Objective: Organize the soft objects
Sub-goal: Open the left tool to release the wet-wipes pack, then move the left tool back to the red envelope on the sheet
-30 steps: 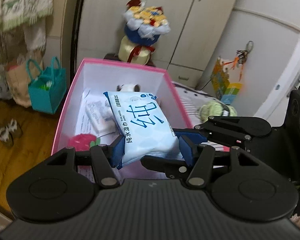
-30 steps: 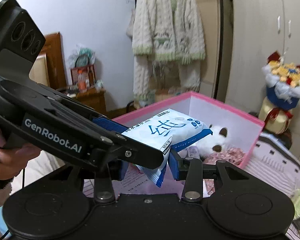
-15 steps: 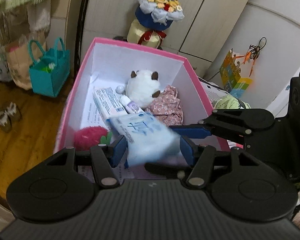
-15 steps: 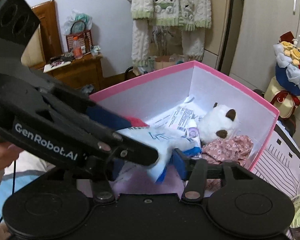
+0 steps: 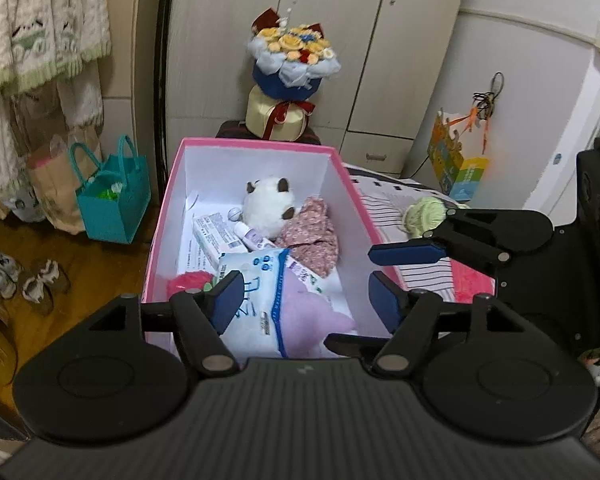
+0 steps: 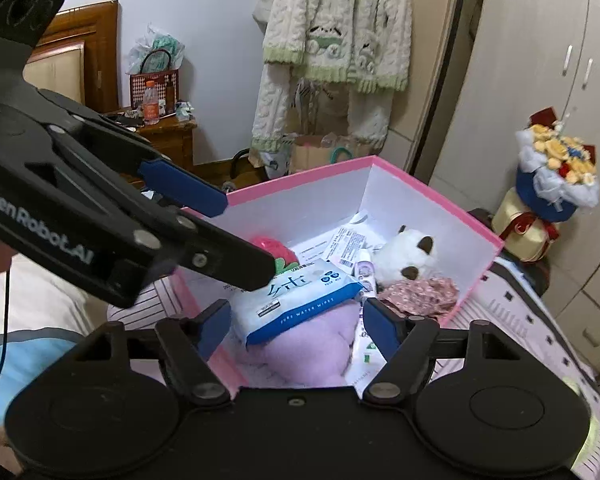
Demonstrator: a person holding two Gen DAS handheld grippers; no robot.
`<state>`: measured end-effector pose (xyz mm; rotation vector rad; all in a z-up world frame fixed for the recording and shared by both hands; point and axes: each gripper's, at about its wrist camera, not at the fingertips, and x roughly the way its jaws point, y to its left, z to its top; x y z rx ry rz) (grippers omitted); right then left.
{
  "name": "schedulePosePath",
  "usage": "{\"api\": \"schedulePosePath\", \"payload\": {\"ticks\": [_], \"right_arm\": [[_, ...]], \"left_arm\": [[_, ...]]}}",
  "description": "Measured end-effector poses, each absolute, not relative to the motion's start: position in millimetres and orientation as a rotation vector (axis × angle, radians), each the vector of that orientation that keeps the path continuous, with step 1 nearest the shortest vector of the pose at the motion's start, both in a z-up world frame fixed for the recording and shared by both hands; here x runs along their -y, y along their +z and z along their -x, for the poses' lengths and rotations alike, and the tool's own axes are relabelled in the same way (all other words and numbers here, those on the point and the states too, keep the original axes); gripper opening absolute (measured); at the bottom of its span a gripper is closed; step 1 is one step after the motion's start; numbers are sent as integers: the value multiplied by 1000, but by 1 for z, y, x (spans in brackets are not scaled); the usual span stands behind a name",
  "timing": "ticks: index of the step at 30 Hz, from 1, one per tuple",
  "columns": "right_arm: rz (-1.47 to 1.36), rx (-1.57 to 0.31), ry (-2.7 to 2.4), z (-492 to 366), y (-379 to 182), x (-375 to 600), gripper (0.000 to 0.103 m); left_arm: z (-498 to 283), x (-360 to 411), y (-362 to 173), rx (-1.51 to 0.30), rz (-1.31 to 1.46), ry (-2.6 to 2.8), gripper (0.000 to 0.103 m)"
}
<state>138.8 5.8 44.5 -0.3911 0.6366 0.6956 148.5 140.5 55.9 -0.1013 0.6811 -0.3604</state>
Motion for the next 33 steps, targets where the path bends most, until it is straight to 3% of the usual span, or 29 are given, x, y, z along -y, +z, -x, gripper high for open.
{"api": "schedulePosePath", "payload": {"ticks": [19,33], "right_arm": [[301,-529,585,-47,80,91,84],[61,-538,355,-30,35,224,84]], "left_arm": [[-63,-83,92,-602,-15,-513,75],[-77,7,63,-658,-37,-736,74]]}}
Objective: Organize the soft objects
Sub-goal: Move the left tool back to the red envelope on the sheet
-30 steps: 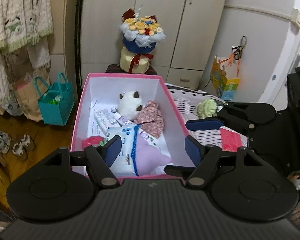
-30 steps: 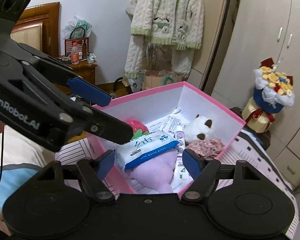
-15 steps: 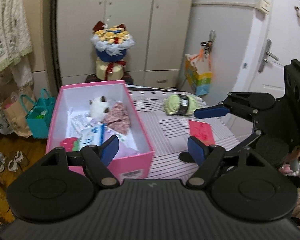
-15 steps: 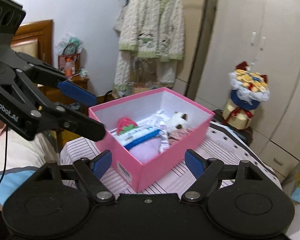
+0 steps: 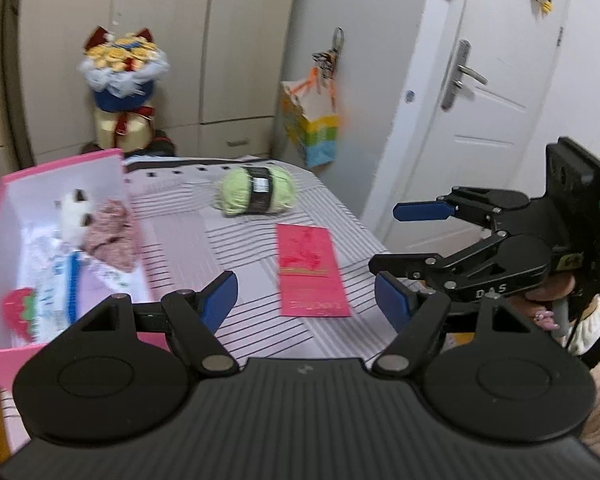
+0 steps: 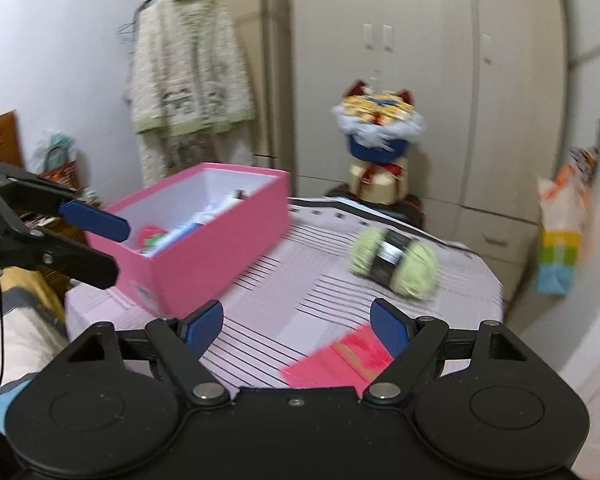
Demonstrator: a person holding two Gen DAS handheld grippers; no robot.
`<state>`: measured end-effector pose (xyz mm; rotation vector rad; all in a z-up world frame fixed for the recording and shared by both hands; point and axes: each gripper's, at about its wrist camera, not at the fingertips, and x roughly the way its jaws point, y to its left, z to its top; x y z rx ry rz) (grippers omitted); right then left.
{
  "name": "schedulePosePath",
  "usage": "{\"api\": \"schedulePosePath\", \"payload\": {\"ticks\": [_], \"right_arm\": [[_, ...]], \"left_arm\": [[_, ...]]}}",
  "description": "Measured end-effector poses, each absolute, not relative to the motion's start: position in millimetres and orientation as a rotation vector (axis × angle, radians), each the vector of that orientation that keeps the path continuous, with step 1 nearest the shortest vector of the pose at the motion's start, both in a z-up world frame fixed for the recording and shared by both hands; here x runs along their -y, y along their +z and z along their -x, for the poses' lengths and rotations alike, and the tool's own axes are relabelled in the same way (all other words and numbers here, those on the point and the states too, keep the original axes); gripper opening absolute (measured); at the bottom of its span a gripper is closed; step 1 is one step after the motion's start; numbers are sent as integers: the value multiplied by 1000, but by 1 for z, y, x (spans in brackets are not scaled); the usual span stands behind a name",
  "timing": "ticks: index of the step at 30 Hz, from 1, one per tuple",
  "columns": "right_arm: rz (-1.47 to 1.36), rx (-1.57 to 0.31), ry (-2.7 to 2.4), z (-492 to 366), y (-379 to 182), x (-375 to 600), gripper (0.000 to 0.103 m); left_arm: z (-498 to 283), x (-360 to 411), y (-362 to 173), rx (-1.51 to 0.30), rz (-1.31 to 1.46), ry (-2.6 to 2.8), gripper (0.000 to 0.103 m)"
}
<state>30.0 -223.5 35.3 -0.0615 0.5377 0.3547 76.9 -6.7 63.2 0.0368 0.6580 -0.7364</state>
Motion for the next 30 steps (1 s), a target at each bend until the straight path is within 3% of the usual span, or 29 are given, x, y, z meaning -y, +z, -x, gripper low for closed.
{"api": "schedulePosePath", "payload": {"ticks": [9,14,23,30], "right_arm": [[31,-589,280,-50,-29,249,84],[63,-609,289,-60,-58,247,85],[26,-657,280,-91,-84,250,85],[-7,-695,320,-91,-94,243,86]], "left_arm": [[-113,51,17,-710,-8,-744,71],[-141,71,-12,-748,-6,-703,60],[-188,100,-54,-843,42,-682,50],[-203,117,-73,-910,43,-676,50]]}}
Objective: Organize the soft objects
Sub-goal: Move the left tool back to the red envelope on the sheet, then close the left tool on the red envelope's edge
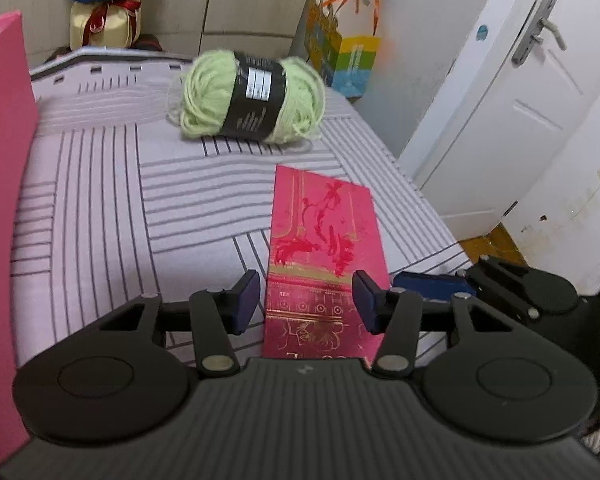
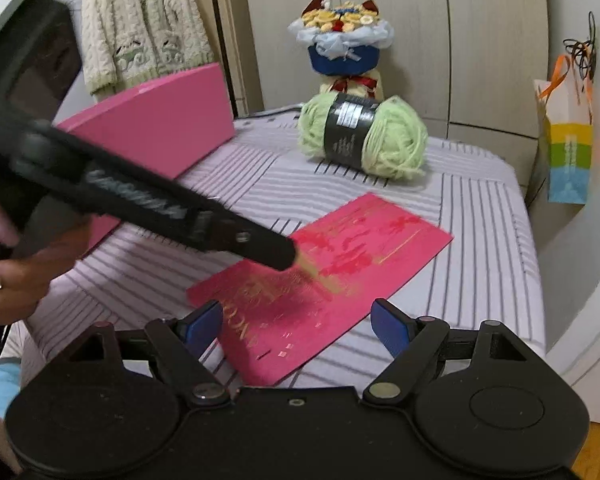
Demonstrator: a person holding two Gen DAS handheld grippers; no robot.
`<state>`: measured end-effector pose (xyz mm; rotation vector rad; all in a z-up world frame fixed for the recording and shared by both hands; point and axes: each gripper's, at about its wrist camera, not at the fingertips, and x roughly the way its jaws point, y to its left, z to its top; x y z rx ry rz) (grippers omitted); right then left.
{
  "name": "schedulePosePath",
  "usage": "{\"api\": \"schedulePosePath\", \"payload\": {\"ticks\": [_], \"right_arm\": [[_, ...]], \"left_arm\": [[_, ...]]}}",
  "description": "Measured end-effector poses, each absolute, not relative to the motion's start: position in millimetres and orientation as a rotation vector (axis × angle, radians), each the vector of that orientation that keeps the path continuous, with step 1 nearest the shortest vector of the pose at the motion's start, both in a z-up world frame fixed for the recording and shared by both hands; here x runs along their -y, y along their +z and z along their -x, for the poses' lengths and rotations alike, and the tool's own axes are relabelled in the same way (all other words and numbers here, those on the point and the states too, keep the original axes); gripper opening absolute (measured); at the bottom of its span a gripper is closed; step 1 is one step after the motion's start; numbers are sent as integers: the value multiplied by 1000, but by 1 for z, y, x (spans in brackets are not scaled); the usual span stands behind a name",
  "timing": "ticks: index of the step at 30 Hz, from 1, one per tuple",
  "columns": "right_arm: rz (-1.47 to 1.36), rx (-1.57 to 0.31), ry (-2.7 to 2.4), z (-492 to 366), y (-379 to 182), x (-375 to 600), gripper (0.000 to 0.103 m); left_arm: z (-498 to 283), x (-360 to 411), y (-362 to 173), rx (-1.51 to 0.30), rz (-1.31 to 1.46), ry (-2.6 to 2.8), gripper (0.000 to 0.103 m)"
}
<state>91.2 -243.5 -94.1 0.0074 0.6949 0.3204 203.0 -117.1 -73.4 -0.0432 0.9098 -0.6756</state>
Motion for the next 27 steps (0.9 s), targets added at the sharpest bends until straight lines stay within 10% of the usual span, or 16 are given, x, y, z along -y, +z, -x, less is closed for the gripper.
{"api": "schedulePosePath", "payload": {"ticks": [11,27], "right_arm": [[34,-668,258,-85,-102,224,103],[32,-652,235,-83,-102,225,102]], "left_arm": [[-215,109,-77,-1048,212,-710,55],[-205,98,-65,-1032,361,-768,55]]}}
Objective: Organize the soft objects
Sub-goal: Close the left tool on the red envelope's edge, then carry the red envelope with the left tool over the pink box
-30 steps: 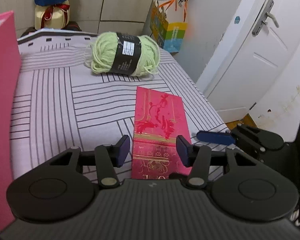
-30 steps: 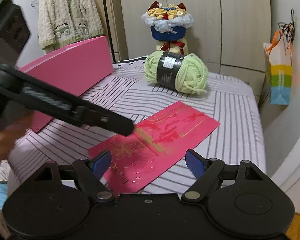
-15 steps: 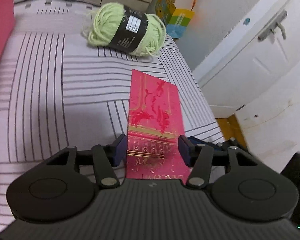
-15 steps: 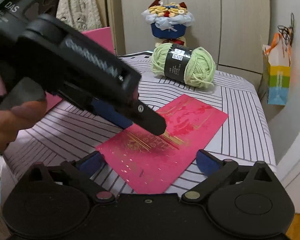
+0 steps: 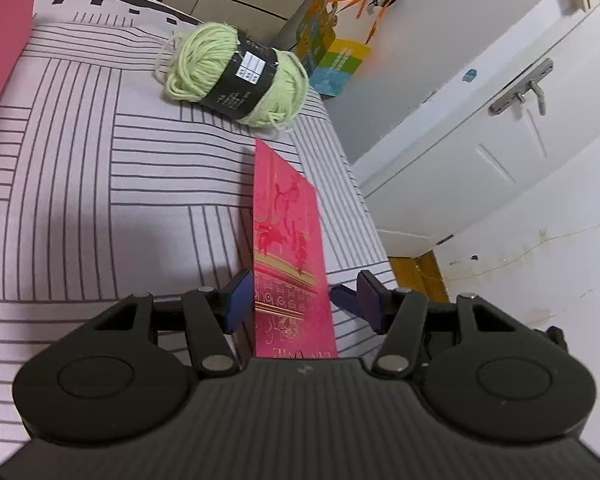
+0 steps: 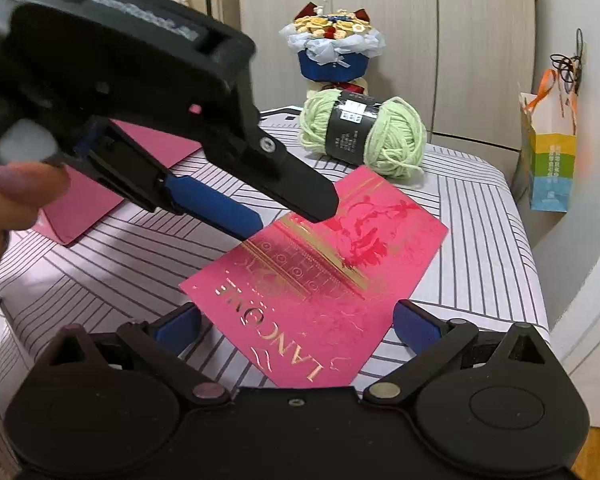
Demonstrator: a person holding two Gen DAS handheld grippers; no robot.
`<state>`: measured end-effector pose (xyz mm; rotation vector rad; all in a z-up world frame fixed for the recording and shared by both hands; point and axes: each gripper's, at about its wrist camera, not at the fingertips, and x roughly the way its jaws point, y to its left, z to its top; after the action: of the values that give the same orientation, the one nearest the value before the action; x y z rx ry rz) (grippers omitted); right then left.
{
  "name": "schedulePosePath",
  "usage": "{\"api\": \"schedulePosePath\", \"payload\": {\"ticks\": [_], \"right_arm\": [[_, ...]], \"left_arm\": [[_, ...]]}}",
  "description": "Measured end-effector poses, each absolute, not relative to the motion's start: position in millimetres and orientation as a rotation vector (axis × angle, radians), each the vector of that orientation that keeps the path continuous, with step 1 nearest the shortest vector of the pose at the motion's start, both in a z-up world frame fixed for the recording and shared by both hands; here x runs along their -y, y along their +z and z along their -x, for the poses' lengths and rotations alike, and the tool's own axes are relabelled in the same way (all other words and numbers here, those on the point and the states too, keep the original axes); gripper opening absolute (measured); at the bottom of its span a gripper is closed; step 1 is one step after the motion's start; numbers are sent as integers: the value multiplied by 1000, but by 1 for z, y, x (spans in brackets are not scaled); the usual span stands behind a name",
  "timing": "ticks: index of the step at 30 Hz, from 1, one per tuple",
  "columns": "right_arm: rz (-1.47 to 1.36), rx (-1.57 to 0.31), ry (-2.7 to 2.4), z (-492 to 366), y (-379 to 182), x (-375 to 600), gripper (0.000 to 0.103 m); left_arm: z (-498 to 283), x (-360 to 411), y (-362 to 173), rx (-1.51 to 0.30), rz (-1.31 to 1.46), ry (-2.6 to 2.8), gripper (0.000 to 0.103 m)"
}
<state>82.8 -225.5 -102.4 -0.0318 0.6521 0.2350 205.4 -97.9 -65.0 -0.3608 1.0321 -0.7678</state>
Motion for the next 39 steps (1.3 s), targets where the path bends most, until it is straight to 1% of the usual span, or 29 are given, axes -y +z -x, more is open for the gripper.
{"api": "schedulePosePath", "payload": {"ticks": [1,3,4,5,6,7,8,9,11,13,14,15,20,24,27,29,39], "right_arm": [[30,-651,223,-83,-102,226,99],[21,-643,208,-80,-99,228,82],[17,-641,208,-79,-98,230,79],[21,-641,208,-77,-97,230,70],[25,-636,206,-76,-97,231,59],[25,-631,207,-75,-97,231,54],[22,-629,210,-74,-97,232,51],[24,-629,209,-73,-97,232,50],[33,-623,210,-71,-97,232,49],[40,-615,213,-71,-98,232,49],[45,-612,210,-71,-98,232,50],[53,-606,204,-71,-98,231,51],[94,-560,165,-69,-100,224,51],[155,-500,109,-60,-100,212,32],[178,-480,86,-53,-100,205,26],[207,-468,75,-49,-101,200,24],[216,-457,95,-27,-80,195,23]], "left_arm": [[-205,98,-65,-1039,367,-776,55],[-206,100,-69,-1074,395,-808,53],[-207,101,-71,-1090,410,-824,52],[-206,102,-72,-1088,410,-820,52],[-204,104,-72,-1077,396,-812,51],[-202,106,-72,-1061,377,-798,51],[-201,107,-71,-1044,364,-785,48],[-200,107,-72,-1029,356,-777,45],[-197,107,-72,-1003,339,-770,26],[-195,106,-73,-975,326,-734,16],[-194,105,-74,-967,336,-727,8],[-195,105,-75,-970,360,-730,6],[-193,106,-76,-981,405,-717,5],[-189,109,-74,-973,400,-702,6],[-182,111,-71,-956,370,-697,6],[-177,111,-69,-946,357,-695,6],[-148,100,-51,-901,326,-725,8]]}}
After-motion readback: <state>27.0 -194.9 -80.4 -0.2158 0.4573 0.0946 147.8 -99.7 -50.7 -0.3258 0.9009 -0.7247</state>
